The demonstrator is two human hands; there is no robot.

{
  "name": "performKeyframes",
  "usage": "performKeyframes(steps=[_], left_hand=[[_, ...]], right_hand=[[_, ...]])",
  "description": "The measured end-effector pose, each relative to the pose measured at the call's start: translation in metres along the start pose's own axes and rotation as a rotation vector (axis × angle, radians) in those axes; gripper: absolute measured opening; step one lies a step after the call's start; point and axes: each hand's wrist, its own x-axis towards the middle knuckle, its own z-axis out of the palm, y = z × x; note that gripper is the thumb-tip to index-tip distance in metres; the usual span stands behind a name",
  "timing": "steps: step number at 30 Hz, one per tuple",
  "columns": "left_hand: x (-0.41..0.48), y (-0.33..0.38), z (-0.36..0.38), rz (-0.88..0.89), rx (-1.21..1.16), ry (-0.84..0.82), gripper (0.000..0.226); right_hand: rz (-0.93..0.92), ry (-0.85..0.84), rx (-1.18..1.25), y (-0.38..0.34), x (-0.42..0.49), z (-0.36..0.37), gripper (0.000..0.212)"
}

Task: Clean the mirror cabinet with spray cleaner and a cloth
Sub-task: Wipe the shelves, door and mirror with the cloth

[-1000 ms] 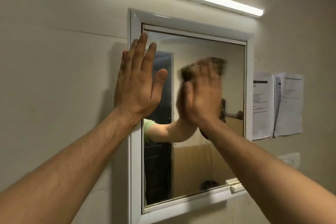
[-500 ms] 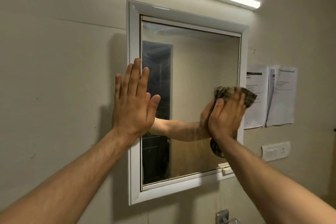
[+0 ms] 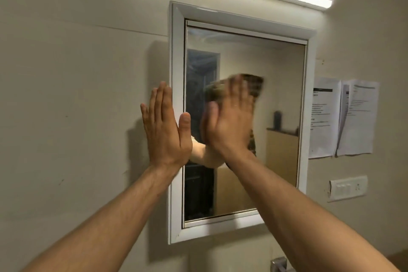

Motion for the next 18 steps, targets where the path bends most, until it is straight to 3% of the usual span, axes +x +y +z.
performKeyframes(steps=[2,3,7,10,11,12,13,15,16,17,18], left_hand=[[-0.001,-0.002,0.001,0.029,-0.054,-0.007,0.065],[-0.001,-0.003,0.001,0.042,-0.057,-0.023,0.064],[-0.029,-0.005,-0.004,0.071,0.095,-0.106,0.068],[-0.058,-0.006,-0.004,0.127,0.206,-0.175,0.071],[-0.064,-0.007,-0.003,0.13,0.218,-0.18,0.072],[-0.066,-0.007,-0.003,0.131,0.23,-0.182,0.073],[-0.066,-0.008,-0.002,0.127,0.247,-0.179,0.073],[-0.065,-0.007,-0.003,0.134,0.292,-0.185,0.072],[-0.065,-0.005,-0.002,0.159,0.311,-0.192,0.071],[-0.066,-0.002,-0.002,0.194,0.327,-0.202,0.071],[-0.067,0.001,0.0,0.23,0.343,-0.212,0.071]], right_hand=[[-0.478,-0.084,0.005,-0.009,-0.019,0.01,0.066],[-0.598,-0.121,0.02,-0.003,-0.031,0.011,0.065],[-0.894,-0.299,-0.046,0.055,-0.116,-0.001,0.06],[-1.098,-0.417,-0.08,0.082,-0.114,-0.01,0.061],[-1.055,-0.382,-0.089,0.085,-0.1,-0.011,0.063],[-0.874,-0.295,-0.086,0.087,-0.086,-0.011,0.066],[-0.559,-0.175,-0.063,0.088,-0.072,-0.011,0.067],[0.273,0.048,0.039,0.083,-0.058,-0.009,0.067],[0.513,0.094,0.051,0.077,-0.063,-0.007,0.069],[0.539,0.08,0.029,0.069,-0.075,-0.004,0.069],[0.356,0.015,0.007,0.065,-0.096,-0.001,0.067]])
